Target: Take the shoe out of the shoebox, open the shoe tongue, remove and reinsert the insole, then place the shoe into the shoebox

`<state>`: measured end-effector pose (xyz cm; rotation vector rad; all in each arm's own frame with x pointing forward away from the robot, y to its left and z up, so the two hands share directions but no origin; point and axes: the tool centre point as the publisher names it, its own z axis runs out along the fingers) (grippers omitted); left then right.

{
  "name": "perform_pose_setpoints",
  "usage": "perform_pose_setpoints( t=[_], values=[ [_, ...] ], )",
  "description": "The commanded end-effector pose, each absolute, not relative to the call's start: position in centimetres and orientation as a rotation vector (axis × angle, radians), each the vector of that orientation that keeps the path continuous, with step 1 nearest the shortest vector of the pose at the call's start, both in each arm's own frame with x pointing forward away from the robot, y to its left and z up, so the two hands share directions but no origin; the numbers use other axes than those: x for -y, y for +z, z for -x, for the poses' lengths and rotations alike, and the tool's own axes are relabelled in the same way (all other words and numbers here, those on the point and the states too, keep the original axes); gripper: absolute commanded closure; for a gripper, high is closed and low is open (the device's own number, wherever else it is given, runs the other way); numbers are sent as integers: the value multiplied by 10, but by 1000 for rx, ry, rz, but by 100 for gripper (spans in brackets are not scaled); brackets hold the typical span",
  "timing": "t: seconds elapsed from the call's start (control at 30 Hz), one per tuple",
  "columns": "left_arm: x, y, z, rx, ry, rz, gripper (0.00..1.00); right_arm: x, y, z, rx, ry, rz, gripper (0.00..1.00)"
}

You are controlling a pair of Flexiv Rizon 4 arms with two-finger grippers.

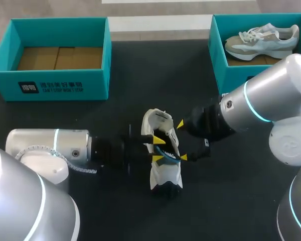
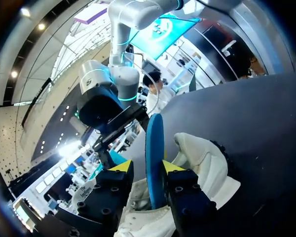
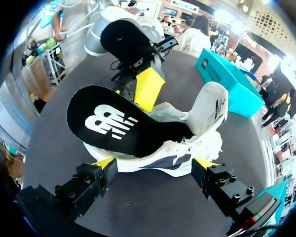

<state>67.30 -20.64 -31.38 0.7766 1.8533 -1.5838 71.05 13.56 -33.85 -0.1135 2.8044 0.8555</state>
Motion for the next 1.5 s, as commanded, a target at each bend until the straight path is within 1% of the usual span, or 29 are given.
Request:
perform_pose_setpoints(
  t=[0.03, 0.07, 0.13, 0.17, 0.33, 0.53, 0.83, 0.9, 0.93, 0.97, 1.13, 1.27, 1.4, 1.47, 1.5],
  values=[
    [208, -313, -664, -1850, -1592, -788, 71, -135, -339, -710, -2803, 856, 113, 0],
    [210, -314, -662, -1851, -1595, -796, 76, -135, -339, -710, -2803, 856, 113, 0],
    [212, -317, -659, -1859, -1603, -803, 98, -135, -339, -710, -2803, 856, 113, 0],
    [213, -319, -658, -1865, -1599, -810, 100, -135, -339, -710, -2803, 856, 113, 0],
    [213, -332, -661, -1887, -1575, -833, 100, -135, -339, -710, -2803, 856, 113, 0],
    [213, -346, -682, -1896, -1512, -894, 100, -135, -339, -710, -2803, 856, 113, 0],
    [206, -347, -691, -1921, -1489, -897, 100, -135, -339, -710, -2803, 856, 113, 0],
    [206, -344, -686, -1919, -1500, -903, 74, -135, -339, -710, -2803, 856, 113, 0],
    [207, -341, -684, -1911, -1513, -901, 64, -135, -339, -710, -2803, 856, 113, 0],
    [206, -339, -682, -1902, -1527, -893, 60, -135, -339, -710, -2803, 856, 113, 0],
    [204, -325, -674, -1862, -1550, -883, 62, -135, -339, -710, -2803, 856, 113, 0],
    [204, -314, -669, -1826, -1573, -886, 65, -135, -339, -710, -2803, 856, 113, 0],
    [209, -314, -662, -1819, -1597, -907, 75, -135, -339, -710, -2803, 856, 113, 0],
    [212, -320, -660, -1831, -1597, -914, 81, -135, -339, -710, -2803, 856, 113, 0],
    [212, -323, -659, -1838, -1603, -911, 87, -135, -339, -710, -2803, 856, 113, 0]
  ],
)
